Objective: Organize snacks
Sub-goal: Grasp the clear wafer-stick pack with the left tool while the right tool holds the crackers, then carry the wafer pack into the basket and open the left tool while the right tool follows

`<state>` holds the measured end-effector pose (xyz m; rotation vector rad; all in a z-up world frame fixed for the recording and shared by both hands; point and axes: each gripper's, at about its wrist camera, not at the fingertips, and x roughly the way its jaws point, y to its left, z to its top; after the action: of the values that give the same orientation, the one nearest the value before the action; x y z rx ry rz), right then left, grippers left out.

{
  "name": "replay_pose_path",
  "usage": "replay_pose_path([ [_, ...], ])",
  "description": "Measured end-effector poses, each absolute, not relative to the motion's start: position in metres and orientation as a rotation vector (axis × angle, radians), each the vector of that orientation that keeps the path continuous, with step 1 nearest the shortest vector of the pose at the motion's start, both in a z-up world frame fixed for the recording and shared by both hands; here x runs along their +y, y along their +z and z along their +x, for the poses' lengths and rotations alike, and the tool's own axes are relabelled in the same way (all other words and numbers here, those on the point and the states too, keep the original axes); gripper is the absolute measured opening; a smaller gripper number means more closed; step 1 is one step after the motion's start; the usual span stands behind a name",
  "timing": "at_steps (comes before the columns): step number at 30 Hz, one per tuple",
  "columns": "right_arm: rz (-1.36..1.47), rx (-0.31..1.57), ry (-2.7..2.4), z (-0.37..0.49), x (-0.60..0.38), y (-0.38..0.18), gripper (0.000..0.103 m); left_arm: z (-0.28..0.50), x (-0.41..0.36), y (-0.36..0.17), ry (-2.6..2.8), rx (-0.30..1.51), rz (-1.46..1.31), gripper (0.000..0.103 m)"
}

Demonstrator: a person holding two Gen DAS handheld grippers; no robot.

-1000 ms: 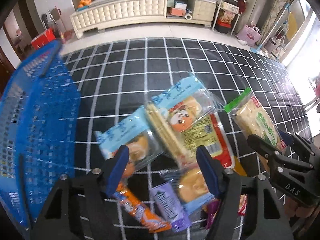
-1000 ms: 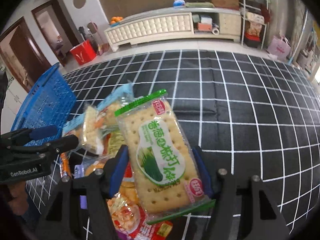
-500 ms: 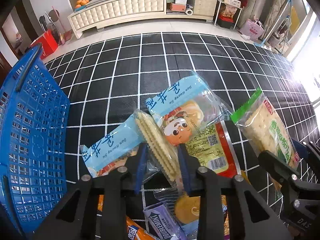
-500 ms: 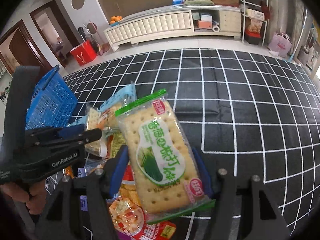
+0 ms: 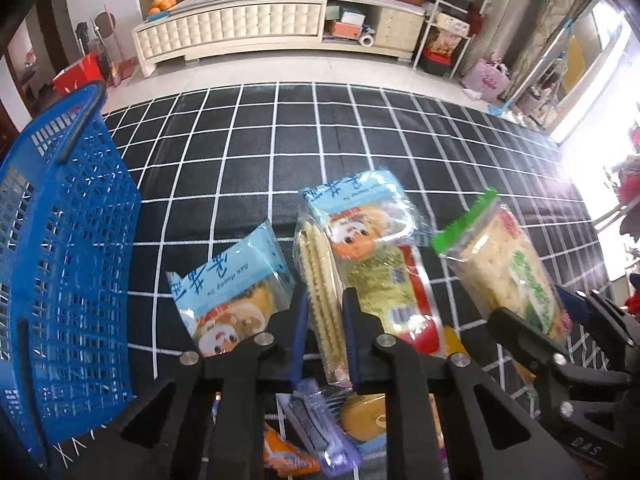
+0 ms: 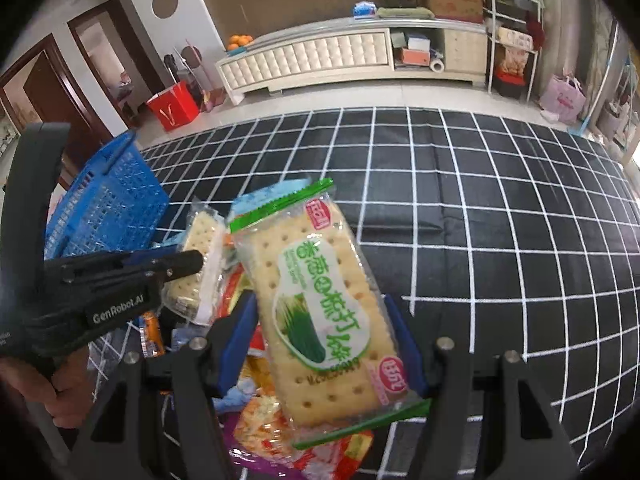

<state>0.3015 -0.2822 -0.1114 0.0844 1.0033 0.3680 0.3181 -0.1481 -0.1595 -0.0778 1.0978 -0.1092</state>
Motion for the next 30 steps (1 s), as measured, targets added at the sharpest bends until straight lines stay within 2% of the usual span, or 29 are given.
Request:
replay_pose_path([
  [13, 0.091, 0.975, 0.343, 0.289, -0.25, -0.069, 0.068, 0.27, -0.101, -0.085, -0.205, 0.978, -0.083, 0.015],
  [20, 0.037, 0.934, 0.383, 0.276, -0.198, -0.036, 0.068, 0.242, -0.053, -0.044, -0.203, 0.908, -0.09, 0.015],
  [30, 0.001, 0.929, 0.463, 0.278, -0.123, -0.02, 0.068, 0.234, 0.029, -0.022, -0.135, 0.864, -0.102, 0.015],
])
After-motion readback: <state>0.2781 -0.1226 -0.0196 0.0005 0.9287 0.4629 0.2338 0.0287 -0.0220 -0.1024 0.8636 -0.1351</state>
